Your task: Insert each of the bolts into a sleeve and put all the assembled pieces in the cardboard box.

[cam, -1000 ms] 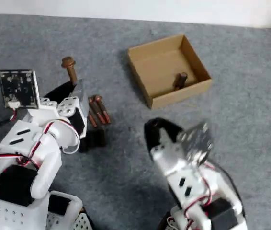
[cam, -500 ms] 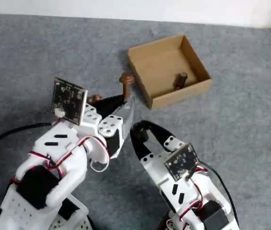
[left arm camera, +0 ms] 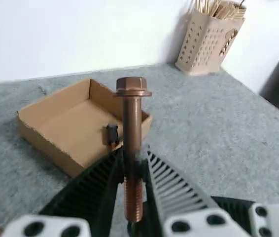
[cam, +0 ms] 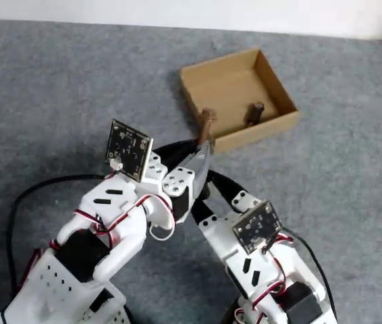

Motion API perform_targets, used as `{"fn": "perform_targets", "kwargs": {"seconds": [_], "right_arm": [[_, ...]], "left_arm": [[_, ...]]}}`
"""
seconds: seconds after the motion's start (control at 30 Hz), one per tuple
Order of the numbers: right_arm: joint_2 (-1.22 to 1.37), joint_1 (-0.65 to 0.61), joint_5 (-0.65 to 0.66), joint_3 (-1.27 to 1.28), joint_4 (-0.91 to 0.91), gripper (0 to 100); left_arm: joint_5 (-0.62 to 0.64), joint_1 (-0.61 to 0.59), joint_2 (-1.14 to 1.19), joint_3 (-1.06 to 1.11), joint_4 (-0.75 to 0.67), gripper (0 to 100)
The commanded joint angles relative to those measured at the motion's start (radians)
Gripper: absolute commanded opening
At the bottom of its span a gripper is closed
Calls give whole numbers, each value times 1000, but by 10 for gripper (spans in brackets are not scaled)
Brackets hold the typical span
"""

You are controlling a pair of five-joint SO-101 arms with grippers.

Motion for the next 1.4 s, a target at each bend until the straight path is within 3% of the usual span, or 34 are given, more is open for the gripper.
{"fn": "perform_targets", "kwargs": {"seconds": [0.0, 0.27, 0.47, 0.7, 0.9, 1.07, 1.17, 1.37], "right_arm": [[-12, 76, 11, -5, -39, 4], [-12, 88, 11, 71, -84, 4], [-12, 88, 11, 79, -84, 4], [-12, 107, 9, 79, -81, 4], [-12, 179, -103, 76, -82, 4], [-12, 179, -104, 76, -84, 4], [-12, 177, -107, 76, -84, 4], [-12, 177, -101, 77, -82, 4]], "left_arm": [[3, 30, -16, -39, -32, 5], [3, 77, -16, -47, -40, 5], [0, 71, -15, 16, -215, 5], [3, 70, -16, 70, -267, 7], [-3, 48, -16, 81, -269, 6], [-5, 48, -16, 166, -298, 6], [-6, 48, -16, 260, -453, 6], [-55, 48, -16, 483, -914, 6]]}}
